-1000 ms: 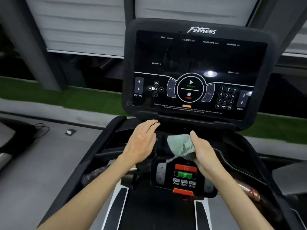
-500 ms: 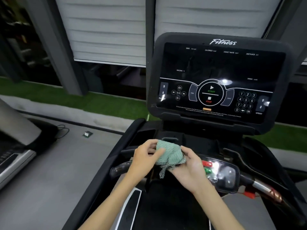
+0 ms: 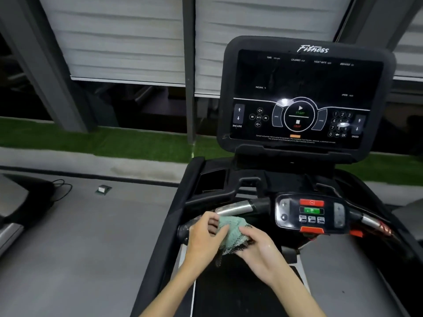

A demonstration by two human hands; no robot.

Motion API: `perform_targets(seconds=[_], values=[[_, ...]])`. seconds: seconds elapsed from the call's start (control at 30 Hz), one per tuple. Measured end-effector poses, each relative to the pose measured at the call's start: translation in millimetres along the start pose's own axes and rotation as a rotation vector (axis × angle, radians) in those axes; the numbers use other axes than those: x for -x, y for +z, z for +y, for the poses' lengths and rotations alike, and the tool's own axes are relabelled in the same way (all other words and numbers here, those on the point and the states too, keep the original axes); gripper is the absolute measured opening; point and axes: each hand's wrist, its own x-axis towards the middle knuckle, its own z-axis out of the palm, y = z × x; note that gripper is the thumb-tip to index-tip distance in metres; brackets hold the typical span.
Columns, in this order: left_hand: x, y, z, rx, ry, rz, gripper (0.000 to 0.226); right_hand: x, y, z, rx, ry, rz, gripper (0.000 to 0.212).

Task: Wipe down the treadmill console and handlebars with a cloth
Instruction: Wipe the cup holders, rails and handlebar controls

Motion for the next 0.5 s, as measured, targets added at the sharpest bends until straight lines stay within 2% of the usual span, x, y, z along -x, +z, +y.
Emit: perform_targets(seconds=[0.07,0.13,0.2,0.3,0.37,0.4,0.5], values=[[-2.6,-9.9,-15.4,-0.072,0.076,-0.013,0.017,-0.3,-0.8,-3.1,0.059,-0.033,0.046,0.032],[-6.2,-22.3,-37.3,-0.22,0.202,0.041,0.025,-3.4,-2.1,-13.5,0.161,-0.119,0.11,0.029],[-11.8,-36.9,-62.2,-0.371,0.273,0.12,0.037,-10.0,-5.3,-27.8,0.375,-0.26,0.194,0.029],[-22.8,-57.0,-102.0,-0.578,0.263,0.107,0.048,-19.2,-9.0,-50.6,0.917,-0.542,0.345,0.04],[-30.0,-66.3,-123.0,-0.68,0.229,0.028,0.059,-27.6,-13.0,-60.2,1.319,-0.744,0.348,0.046],[-34.1,-68.4,-131.1,-0.715,0.218,-0.004,0.064,-34.0,-17.9,-60.4,1.509,-0.783,0.315,0.047],[-41.9,-67.1,-144.3,-0.733,0.187,-0.067,0.08,-52.2,-41.6,-45.5,2.025,-0.682,0.288,0.052]])
